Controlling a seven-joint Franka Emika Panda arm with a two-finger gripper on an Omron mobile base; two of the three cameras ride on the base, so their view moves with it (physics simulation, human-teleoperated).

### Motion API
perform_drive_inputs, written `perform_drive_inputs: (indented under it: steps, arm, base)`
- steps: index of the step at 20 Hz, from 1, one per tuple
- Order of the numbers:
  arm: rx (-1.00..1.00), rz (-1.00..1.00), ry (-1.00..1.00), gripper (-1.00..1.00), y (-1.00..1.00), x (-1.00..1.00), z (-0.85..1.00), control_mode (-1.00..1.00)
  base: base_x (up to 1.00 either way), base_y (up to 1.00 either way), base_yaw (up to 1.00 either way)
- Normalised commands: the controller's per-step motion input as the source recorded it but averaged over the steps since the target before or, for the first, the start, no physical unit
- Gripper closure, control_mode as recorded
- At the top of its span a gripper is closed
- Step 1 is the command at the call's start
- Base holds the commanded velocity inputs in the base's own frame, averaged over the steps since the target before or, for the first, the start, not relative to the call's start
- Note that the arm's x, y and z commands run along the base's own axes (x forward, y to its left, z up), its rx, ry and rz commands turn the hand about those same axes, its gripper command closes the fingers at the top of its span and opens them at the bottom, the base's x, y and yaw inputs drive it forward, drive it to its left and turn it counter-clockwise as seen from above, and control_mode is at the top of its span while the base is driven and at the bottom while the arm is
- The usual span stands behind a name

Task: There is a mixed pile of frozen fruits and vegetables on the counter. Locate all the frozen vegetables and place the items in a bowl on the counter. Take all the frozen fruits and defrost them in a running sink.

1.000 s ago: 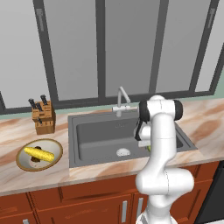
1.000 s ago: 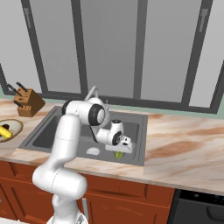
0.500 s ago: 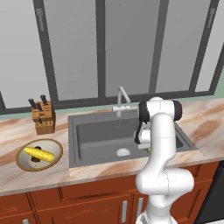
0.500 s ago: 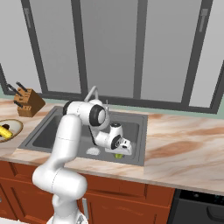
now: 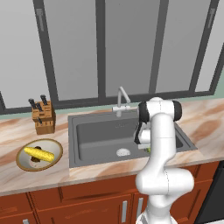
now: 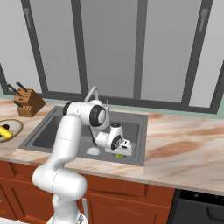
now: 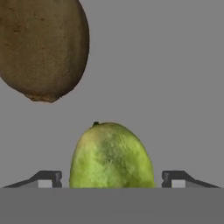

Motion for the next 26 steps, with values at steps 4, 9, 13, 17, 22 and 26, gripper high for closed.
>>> perform_drive_inputs:
  steps: [4, 9, 13, 17, 22, 26]
  arm:
    - [0.00, 0.00, 0.00, -1.00, 0.00, -0.11, 0.64, -1.00]
    - [0.00, 0.00, -0.04, -1.00, 0.08, -0.17, 0.89, -1.00]
    - [0.00, 0.00, -0.09, -1.00, 0.07, -0.27, 0.97, -1.00]
    - [0.00, 0.00, -0.12, -1.00, 0.06, -0.33, 0.94, -1.00]
    - [0.00, 0.00, -0.13, -1.00, 0.02, -0.32, 0.97, -1.00]
    - [0.00, 0.00, -0.10, -1.00, 0.00, -0.20, 1.00, -1.00]
  base:
    - [0.00, 0.00, 0.00]
    - [0.00, 0.00, 0.00]
    - [0.00, 0.00, 0.00]
    - [0.00, 0.00, 0.00]
    - [0.00, 0.00, 0.00]
    - [0.00, 0.00, 0.00]
